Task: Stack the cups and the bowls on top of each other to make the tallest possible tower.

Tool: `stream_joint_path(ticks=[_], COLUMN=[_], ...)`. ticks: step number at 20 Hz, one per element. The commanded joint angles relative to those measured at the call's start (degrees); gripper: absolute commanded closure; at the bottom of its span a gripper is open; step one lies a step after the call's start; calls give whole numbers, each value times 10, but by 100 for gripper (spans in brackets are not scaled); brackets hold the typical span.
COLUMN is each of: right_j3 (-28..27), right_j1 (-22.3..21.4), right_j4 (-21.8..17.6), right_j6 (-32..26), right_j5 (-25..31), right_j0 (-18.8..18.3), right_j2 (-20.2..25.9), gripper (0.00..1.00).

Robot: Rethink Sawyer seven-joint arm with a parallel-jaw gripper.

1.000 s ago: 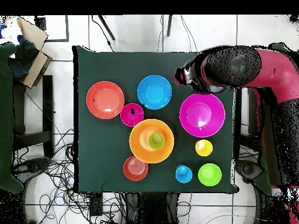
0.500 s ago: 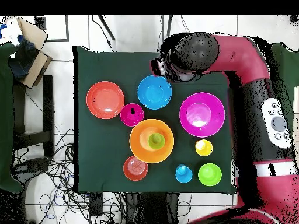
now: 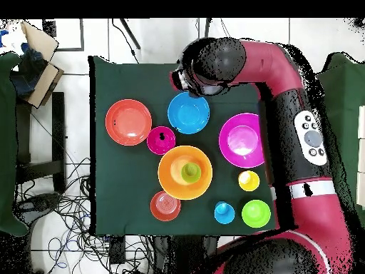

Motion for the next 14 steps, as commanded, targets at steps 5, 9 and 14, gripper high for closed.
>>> stream_joint_path(ticks=[5, 9, 14], right_j3=[-58, -47, -7], right_j1=[9, -3, -31], right_j4=[7, 12, 23], right_j6=[-60, -63, -49], right_j5=[88, 96, 84], right_j0=[-30, -39, -50], right_j2=[-41, -38, -36], gripper=[0, 0, 0])
